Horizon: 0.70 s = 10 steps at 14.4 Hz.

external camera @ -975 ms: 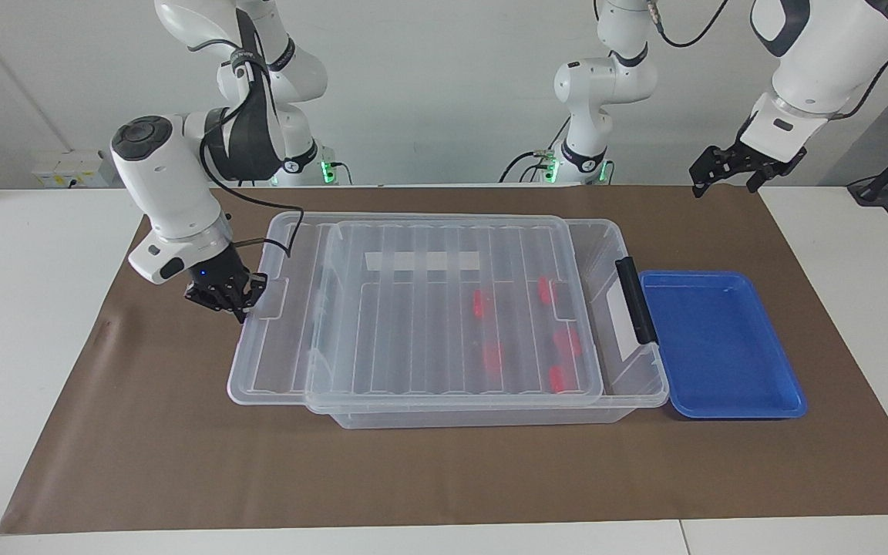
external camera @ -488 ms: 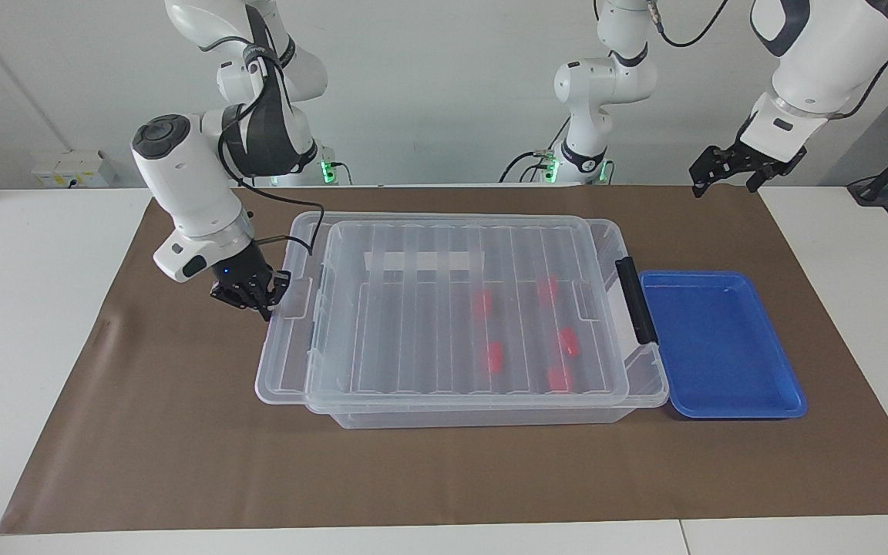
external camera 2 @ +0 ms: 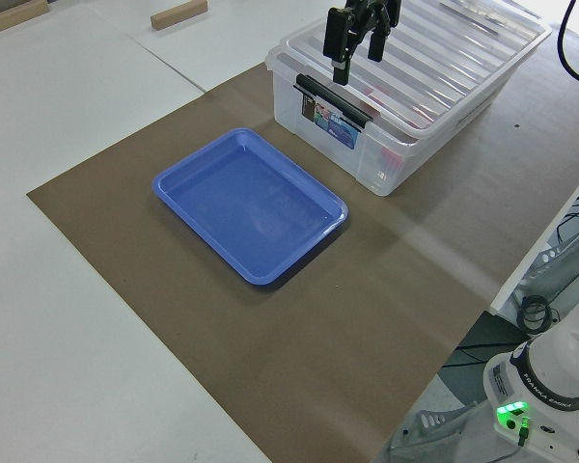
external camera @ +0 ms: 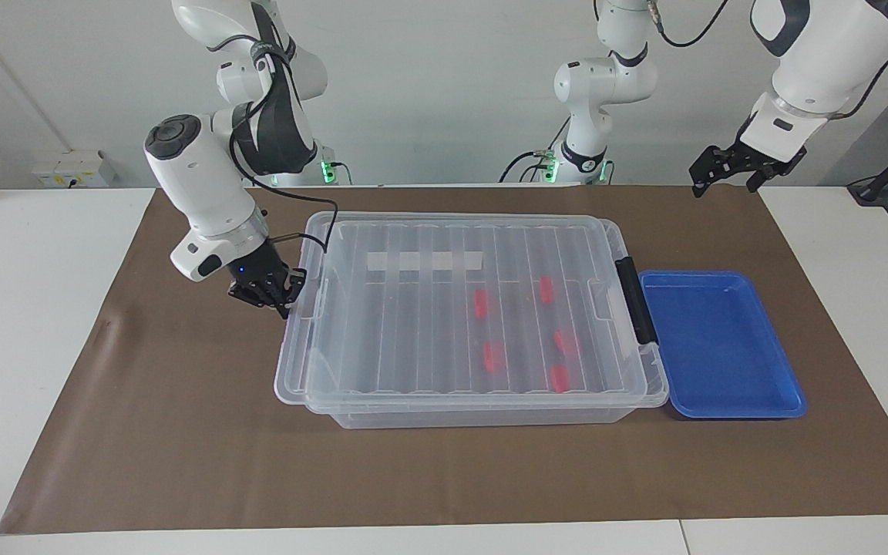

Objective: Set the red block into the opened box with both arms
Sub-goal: 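Slide the clear lid back toward the blue tray with the right gripper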

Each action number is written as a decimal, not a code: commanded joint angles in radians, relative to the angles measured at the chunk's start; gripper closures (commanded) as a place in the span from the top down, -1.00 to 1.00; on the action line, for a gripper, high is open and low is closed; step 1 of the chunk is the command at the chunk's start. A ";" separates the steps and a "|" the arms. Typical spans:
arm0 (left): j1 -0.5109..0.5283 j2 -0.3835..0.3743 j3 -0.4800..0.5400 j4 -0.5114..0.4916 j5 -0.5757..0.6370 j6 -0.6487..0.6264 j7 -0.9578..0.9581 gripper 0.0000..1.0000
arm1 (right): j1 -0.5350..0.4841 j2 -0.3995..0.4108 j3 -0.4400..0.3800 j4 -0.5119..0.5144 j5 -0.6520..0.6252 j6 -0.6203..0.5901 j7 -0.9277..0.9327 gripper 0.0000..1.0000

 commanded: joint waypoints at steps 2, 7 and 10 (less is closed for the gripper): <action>0.009 -0.012 -0.003 0.001 -0.013 -0.018 0.005 1.00 | 0.004 0.003 0.006 -0.013 0.036 0.030 0.004 -1.00; 0.009 -0.012 -0.003 0.001 -0.013 -0.018 0.005 1.00 | 0.004 0.003 0.004 -0.013 0.036 0.030 -0.004 -1.00; 0.009 -0.012 -0.003 0.001 -0.013 -0.018 0.005 1.00 | 0.004 0.003 0.004 -0.013 0.036 0.030 -0.004 -1.00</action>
